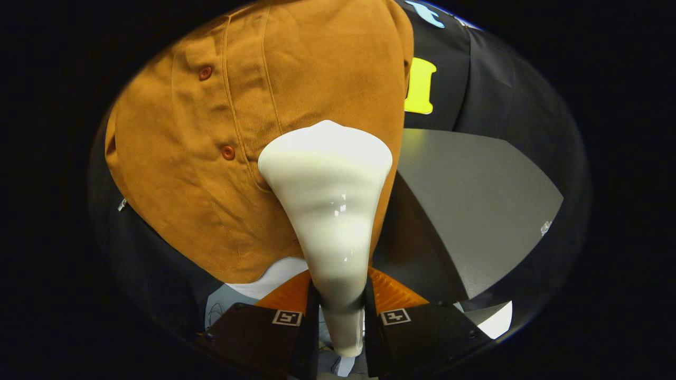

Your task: Iron the clothes twice with a garment steamer, once on the left side and once on the right side.

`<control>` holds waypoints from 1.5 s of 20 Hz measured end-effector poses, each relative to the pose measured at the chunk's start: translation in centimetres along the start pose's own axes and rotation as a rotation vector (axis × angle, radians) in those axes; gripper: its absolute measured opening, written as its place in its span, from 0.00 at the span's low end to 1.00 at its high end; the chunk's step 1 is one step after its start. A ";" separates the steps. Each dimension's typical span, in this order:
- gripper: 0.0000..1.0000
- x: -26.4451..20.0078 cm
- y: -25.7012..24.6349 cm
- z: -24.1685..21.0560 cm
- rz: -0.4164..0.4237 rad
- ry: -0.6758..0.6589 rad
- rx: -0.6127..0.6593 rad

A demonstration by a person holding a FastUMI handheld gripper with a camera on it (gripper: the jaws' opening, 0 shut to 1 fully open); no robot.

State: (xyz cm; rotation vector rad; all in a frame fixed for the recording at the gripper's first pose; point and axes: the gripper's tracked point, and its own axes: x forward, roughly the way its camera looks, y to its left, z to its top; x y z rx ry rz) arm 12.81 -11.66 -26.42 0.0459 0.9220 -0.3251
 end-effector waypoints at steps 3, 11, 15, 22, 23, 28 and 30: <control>0.39 -2.6 -0.1 2.7 -0.020 -0.067 0.024; 0.39 -10.0 6.3 9.2 0.049 -0.253 -0.021; 0.39 -11.5 11.5 11.0 0.121 -0.306 -0.065; 0.39 -11.0 16.7 11.2 0.157 -0.299 -0.100; 0.39 -10.7 16.9 11.1 0.150 -0.291 -0.102; 0.39 -8.8 17.2 9.6 0.113 -0.239 -0.113; 0.39 -8.2 17.2 8.8 0.106 -0.226 -0.114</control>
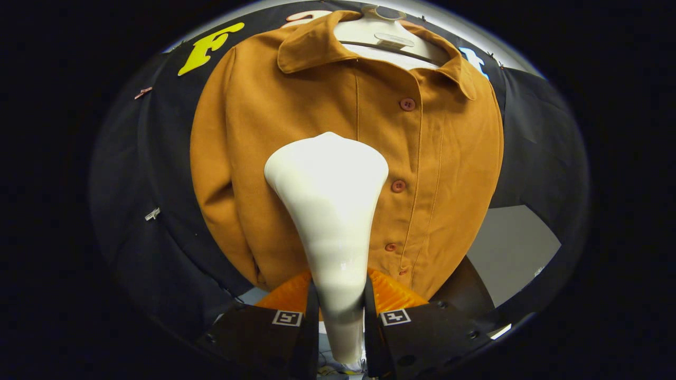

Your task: Iron the clothes twice with a garment steamer, once on the left side and once on the right side.

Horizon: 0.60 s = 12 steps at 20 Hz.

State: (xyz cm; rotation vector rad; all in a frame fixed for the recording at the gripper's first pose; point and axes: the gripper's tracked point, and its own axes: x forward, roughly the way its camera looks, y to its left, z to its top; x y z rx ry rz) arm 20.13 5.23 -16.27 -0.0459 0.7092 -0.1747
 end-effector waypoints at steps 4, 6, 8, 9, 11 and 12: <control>0.39 1.0 0.4 -1.9 -0.003 0.039 -0.001; 0.39 1.4 0.4 -3.2 -0.003 0.069 -0.003; 0.39 2.2 0.6 -4.7 -0.001 0.101 -0.007; 0.39 2.6 0.6 -5.3 0.001 0.117 -0.007; 0.39 3.2 0.7 -6.8 0.007 0.150 -0.006; 0.39 3.3 0.6 -7.9 0.011 0.167 -0.003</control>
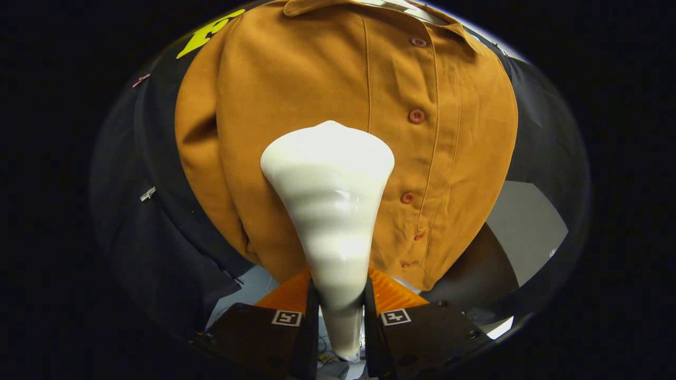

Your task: Iron the clothes twice with a garment steamer, once on the left side and once on the right side.

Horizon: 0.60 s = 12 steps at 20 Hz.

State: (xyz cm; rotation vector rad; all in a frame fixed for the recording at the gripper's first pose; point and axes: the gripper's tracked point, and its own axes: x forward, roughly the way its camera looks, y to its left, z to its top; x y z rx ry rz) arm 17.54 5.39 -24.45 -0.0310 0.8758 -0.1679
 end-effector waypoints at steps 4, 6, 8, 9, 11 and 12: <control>0.39 1.1 -0.1 -3.1 0.010 0.065 0.009; 0.39 1.4 -0.3 -4.6 0.014 0.095 0.005; 0.39 1.7 -0.4 -6.0 0.017 0.126 0.004; 0.39 1.9 -0.4 -6.8 0.020 0.141 0.001; 0.39 2.5 -0.6 -8.3 0.024 0.173 -0.005; 0.39 2.6 -0.7 -9.2 0.026 0.188 -0.007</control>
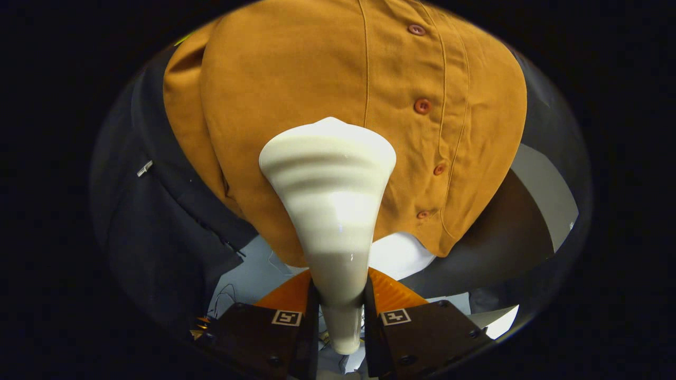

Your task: Iron the clothes twice with a garment steamer, once on the left side and once on the right side.

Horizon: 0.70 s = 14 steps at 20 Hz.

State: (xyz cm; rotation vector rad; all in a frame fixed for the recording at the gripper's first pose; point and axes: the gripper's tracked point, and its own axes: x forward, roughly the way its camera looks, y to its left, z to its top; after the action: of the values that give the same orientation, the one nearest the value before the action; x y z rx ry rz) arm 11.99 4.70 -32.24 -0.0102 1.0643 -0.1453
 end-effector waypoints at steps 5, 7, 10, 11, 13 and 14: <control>0.39 0.6 -0.3 -2.7 0.012 0.055 -0.003; 0.39 0.0 -0.6 -3.2 0.017 0.054 -0.001; 0.39 -2.0 -1.4 -2.1 0.017 0.012 0.006; 0.39 -2.6 -1.9 -1.3 0.015 -0.008 0.009; 0.39 -4.0 -3.2 0.1 0.008 -0.055 0.023; 0.39 -4.7 -3.6 0.7 0.007 -0.077 0.031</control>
State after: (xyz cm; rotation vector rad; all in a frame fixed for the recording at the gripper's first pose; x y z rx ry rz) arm 9.98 1.68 -27.54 0.0158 0.9852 -0.1535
